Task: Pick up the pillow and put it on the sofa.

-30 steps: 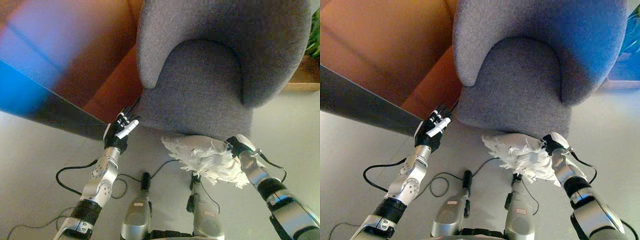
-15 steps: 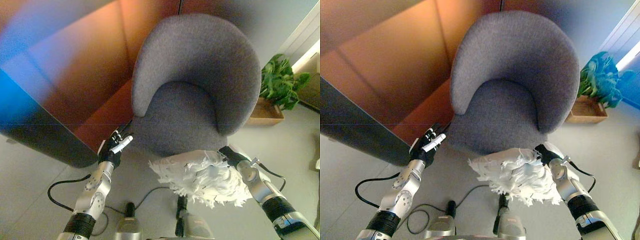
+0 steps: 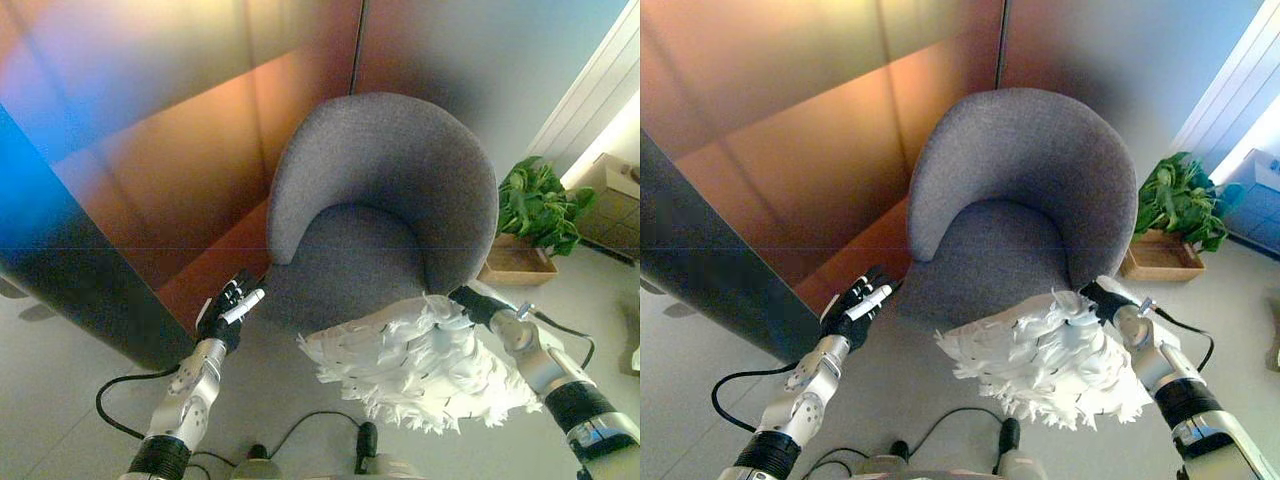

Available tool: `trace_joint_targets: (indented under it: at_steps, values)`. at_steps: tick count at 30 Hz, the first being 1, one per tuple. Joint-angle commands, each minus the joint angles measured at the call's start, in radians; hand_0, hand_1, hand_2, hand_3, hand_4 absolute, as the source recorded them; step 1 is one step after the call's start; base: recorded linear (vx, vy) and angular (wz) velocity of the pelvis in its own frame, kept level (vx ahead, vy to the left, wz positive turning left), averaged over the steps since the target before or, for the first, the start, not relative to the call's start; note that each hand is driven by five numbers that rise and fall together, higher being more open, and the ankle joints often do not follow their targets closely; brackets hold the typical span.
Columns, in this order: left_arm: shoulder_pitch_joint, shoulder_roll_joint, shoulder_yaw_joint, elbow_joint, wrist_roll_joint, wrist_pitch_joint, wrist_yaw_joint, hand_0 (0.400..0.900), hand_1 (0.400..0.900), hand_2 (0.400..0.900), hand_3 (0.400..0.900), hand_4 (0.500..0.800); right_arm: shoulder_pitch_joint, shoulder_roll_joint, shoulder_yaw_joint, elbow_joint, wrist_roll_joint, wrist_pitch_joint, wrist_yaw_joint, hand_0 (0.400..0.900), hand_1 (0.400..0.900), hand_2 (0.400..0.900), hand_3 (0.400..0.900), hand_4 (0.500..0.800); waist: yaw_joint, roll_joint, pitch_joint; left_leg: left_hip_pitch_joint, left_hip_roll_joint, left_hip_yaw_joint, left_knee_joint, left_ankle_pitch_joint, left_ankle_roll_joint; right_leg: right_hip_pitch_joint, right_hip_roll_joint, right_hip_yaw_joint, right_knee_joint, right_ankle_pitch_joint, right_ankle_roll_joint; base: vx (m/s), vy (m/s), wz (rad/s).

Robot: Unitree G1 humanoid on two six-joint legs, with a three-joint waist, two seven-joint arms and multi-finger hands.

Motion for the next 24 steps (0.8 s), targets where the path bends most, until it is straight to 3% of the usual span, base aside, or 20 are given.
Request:
trace_joint_targets:
  at_steps: [1,9,19,24]
  values:
    - [-0.049,-0.002,-0.049,0.008,0.017,-0.077,-0.051,0.900,0.900,0.900,0.900,0.800,-0.400,-0.157,0.027,0.027,0.040,-0.046,-0.071,0.400,0.400,0.400,0.400,0.500,0.020,-0.018,-0.135,-0.031,0.008,-0.025,0.018,0.000,-0.004,0.113,-0.073,-0.026,0.023,-0.035,0.114,0.03,-0.003,0.05]
    - [-0.023,0.019,-0.075,0.024,-0.003,-0.092,-0.092,0.900,0.900,0.900,0.900,0.800,-0.615,-0.220,0.148,0.192,0.107,-0.046,-0.036,0.400,0.400,0.400,0.400,0.500,0.055,-0.024,-0.160,-0.041,0.005,-0.040,0.013,0.010,-0.009,0.120,-0.071,-0.055,0.018,-0.035,0.111,0.06,0.005,0.09]
    - [0.024,0.057,-0.116,-0.049,-0.037,-0.085,-0.143,0.900,0.900,0.900,0.900,0.800,-0.697,-0.189,0.203,0.389,0.110,-0.079,-0.033,0.400,0.400,0.400,0.400,0.500,0.109,-0.018,-0.155,-0.054,0.004,-0.079,0.000,0.021,-0.009,0.131,-0.061,-0.081,0.004,-0.039,0.104,0.11,-0.003,0.12]
    - [0.023,0.081,-0.138,-0.078,-0.047,-0.088,-0.164,0.900,0.900,0.900,0.900,0.800,-0.727,-0.175,0.224,0.474,0.116,-0.060,-0.093,0.400,0.400,0.400,0.400,0.500,0.140,-0.009,-0.121,-0.089,0.010,-0.104,-0.006,0.041,-0.015,0.117,-0.056,-0.102,0.001,-0.038,0.102,0.02,-0.026,0.19]
